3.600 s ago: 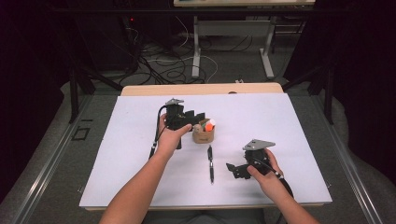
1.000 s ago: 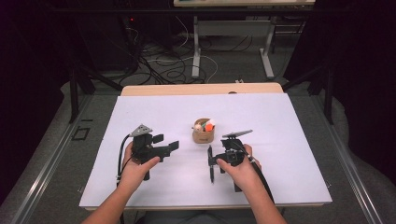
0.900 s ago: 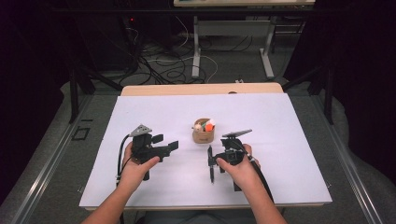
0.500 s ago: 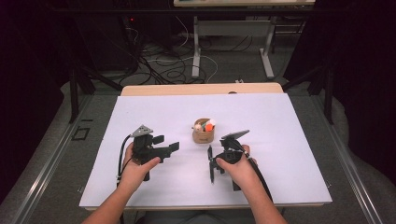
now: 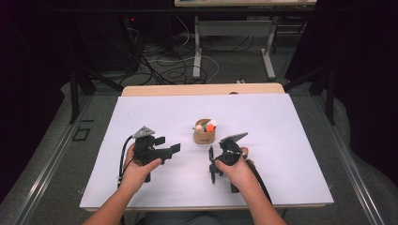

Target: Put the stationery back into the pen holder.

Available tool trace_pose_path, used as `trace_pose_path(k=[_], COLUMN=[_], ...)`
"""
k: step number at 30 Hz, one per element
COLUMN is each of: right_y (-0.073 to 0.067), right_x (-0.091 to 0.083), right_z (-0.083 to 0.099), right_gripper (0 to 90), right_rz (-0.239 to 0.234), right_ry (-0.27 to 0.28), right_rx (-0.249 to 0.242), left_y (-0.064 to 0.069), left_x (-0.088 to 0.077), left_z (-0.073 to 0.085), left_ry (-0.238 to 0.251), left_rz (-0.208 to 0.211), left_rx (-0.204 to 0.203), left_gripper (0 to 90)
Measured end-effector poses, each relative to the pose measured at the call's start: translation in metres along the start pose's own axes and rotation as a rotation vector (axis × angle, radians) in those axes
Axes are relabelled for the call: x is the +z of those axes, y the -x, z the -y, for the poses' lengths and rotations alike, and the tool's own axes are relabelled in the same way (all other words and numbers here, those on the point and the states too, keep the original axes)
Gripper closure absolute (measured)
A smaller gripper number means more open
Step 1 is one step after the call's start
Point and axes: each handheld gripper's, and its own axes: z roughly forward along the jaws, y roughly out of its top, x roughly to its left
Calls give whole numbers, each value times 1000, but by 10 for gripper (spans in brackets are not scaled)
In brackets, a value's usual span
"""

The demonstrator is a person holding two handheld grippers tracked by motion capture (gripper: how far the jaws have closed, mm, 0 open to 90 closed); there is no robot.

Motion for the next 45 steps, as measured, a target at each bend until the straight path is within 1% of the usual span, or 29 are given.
trace_pose_path(k=[1, 2, 3, 4, 5, 7, 10, 11, 12, 15, 17, 18, 20, 21, 23, 24, 25, 26, 27, 28, 29, 30, 33, 34, 37, 38, 41, 44, 45], right_y=[2, 2, 0, 2, 2, 3, 1, 1, 0, 1, 0, 2, 1, 2, 1, 2, 3, 3, 2, 3, 1, 2, 2, 1, 2, -1, -1, -4, -5], right_x=[1, 1, 1, 1, 0, 1, 1, 1, 1, 2, 1, 1, 1, 1, 0, 1, 1, 1, 0, -1, -2, -5, -12, -14, -21, -24, -29, -32, -32], right_z=[0, 0, -1, -1, -1, -1, -1, -1, -1, 0, 0, 0, 0, 1, 1, 1, 2, 3, 3, 4, 5, 6, 7, 8, 11, 11, 10, 10, 11], right_gripper=[725, 727, 734, 746, 754, 770, 784, 788, 791, 793, 794, 795, 795, 796, 797, 797, 797, 797, 797, 798, 798, 798, 798, 798, 798, 798, 799, 799, 798], right_rz=[10, 9, 3, 22, 28, 33, 20, 20, 19, 15, 21, 31, 15, 23, 12, 8, -18, -21, -17, -22, -22, -32, -22, -41, -33, -37, -8, -15, -3], right_ry=[2, 3, 5, -7, -12, -12, -3, -2, -8, 10, 3, -4, 4, 0, -8, -4, 0, 2, -8, 2, 10, 0, -1, 18, 45, 36, 30, 38, 51], right_rx=[-18, -17, 8, -27, -16, -19, 20, 19, 33, 21, 35, 23, 40, 34, 55, 44, 38, 38, 56, 38, 55, 48, 19, 30, -9, 13, -34, -69, -98], left_y=[0, 0, 0, 0, 0, -1, -1, -1, -1, -1, -1, -1, -1, -1, 0, 0, 0, -1, -1, -2, -1, -1, -2, -2, -1, -1, -2, -2, -2], left_x=[0, 0, 0, 0, 0, 0, 0, 0, 0, 0, 0, 0, 0, 0, 1, 1, 1, 1, 0, 0, 0, 0, 0, 0, 0, 0, 0, 1, 1], left_z=[0, 0, 0, 0, 0, 0, 0, 0, 0, 0, 0, 0, 0, 0, 1, 1, 1, 1, 0, 0, 0, 0, 0, 0, 0, 0, 0, 1, 1], left_ry=[0, 0, 0, -1, -2, -5, -5, -5, -6, -6, -5, -5, -5, -6, -4, -3, -5, -9, -9, -5, -4, -4, -4, -4, -5, -4, -4, -8, -4], left_rz=[0, 1, 2, 1, 0, 0, -1, -1, -4, -5, -6, -6, -6, -5, -7, -7, -6, -7, -8, -6, -5, -6, -7, -8, -8, -7, -9, -13, -15], left_rx=[0, 0, -1, -1, -1, 6, 6, 6, 4, 2, 1, 0, 0, 1, -11, -12, -11, -7, 2, 4, 0, 0, 1, 0, 1, 1, 1, 0, -4], left_gripper=[193, 193, 193, 193, 193, 193, 193, 193, 193, 193, 193, 193, 193, 193, 193, 193, 193, 193, 193, 193, 193, 193, 193, 193, 193, 193, 193, 193, 193])
